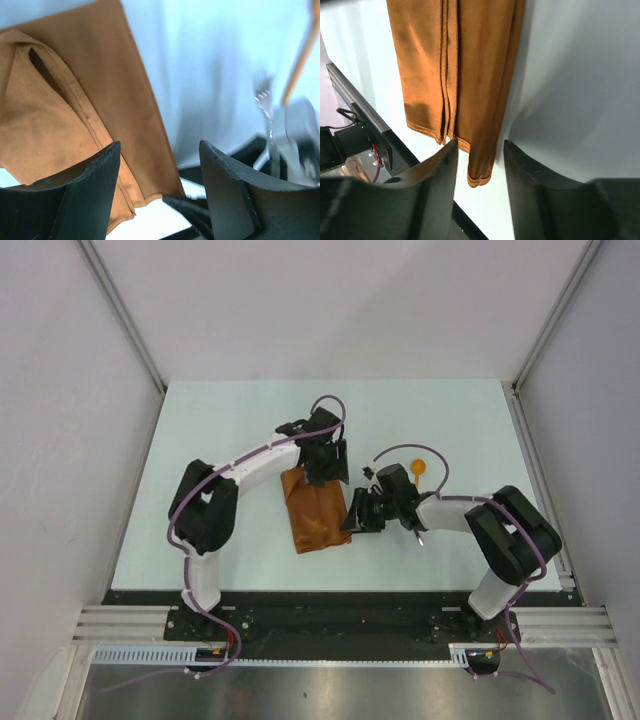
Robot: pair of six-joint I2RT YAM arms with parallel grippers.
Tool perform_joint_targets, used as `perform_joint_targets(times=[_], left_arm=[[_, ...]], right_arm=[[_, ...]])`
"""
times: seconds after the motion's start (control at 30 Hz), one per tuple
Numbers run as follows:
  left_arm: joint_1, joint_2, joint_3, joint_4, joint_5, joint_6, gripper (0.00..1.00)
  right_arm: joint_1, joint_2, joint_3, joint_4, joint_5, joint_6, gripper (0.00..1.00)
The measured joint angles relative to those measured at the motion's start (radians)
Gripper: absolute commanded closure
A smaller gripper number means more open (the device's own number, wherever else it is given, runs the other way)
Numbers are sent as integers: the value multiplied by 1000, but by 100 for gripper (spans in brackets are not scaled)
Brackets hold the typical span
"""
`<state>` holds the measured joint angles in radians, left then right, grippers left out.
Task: Fold the napkin into a case and place the utensils inside
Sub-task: Pick up the 2/3-rectangle-folded napkin from the center of the board.
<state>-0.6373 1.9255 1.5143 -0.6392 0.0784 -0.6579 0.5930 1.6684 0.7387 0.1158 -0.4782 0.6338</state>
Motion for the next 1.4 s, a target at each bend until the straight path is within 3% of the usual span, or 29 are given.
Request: perform_joint_targets(times=[0.4, 0.5, 0.57, 0.63, 0.77, 0.9, 1.1, 1.23, 1.4], left_arm=[[-1, 206, 187, -137, -118, -56, 30], [-4, 241, 228, -147, -126, -61, 31], [-7, 266, 257, -150, -126, -67, 31], [-9, 270, 260, -156, -128, -68, 29], [-6, 228, 185, -111, -137, -66, 26], [11, 53, -19, -55, -136, -46, 23], [26, -275, -200, 64, -151, -3, 15], [-68, -356, -250, 90, -227, -13, 14], [-289, -259, -234, 18, -375, -70, 18]], right_arm=[[55, 5, -39, 85, 25, 53, 89], [59, 5, -39, 94, 29, 55, 91], [63, 5, -39, 96, 30, 54, 86], [63, 5, -39, 96, 30, 53, 72], [51, 5, -39, 95, 29, 46, 67], [-2, 5, -39, 95, 20, 44, 59], [-98, -33, -34, 42, 16, 36, 30], [-166, -46, 42, -88, 37, 20, 20], [-273, -41, 258, -303, 114, -9, 16]])
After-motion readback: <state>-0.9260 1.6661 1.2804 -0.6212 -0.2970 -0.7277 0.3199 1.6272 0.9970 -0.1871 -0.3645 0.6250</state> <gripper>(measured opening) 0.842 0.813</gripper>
